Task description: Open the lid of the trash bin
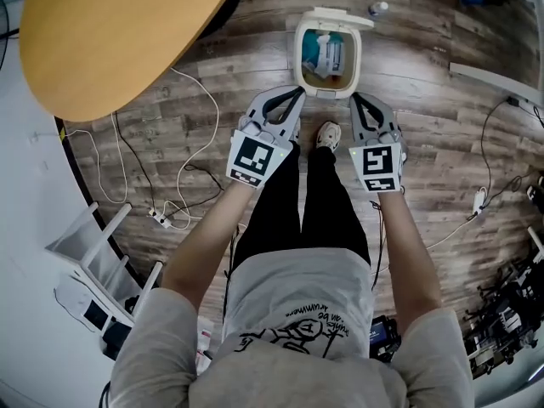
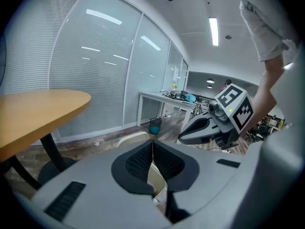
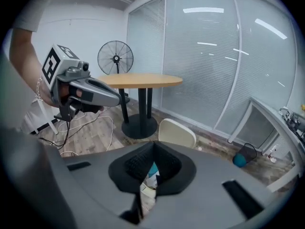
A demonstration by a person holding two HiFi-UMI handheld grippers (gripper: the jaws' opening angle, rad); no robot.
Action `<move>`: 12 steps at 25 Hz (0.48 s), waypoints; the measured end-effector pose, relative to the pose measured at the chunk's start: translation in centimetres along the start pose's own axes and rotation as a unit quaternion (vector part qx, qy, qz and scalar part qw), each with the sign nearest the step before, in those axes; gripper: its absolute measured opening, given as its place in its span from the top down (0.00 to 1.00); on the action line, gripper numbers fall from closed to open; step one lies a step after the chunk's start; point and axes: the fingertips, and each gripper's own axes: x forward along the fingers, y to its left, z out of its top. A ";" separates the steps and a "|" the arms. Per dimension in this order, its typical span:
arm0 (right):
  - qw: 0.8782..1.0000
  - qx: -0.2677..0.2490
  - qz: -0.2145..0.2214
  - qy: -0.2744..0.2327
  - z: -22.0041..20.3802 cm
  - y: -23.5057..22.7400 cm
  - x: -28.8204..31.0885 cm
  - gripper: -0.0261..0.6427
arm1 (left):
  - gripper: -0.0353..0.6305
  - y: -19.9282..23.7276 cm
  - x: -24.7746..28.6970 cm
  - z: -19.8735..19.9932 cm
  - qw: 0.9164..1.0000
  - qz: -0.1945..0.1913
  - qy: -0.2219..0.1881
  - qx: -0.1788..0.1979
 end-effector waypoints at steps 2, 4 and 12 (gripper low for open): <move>1.000 0.002 0.003 -0.014 1.8 -0.2 -1.5 0.95 | 0.92 0.2 -1.1 2.0 1.000 0.004 -0.011 0.002; 1.000 0.001 0.006 -0.027 3.6 -0.3 -3.1 0.95 | 0.92 0.2 -2.1 4.0 1.000 0.010 -0.020 0.002; 0.996 0.062 0.014 -0.064 9.7 -0.9 -9.2 0.95 | 0.92 -1.1 -6.2 11.0 0.999 0.013 -0.047 -0.001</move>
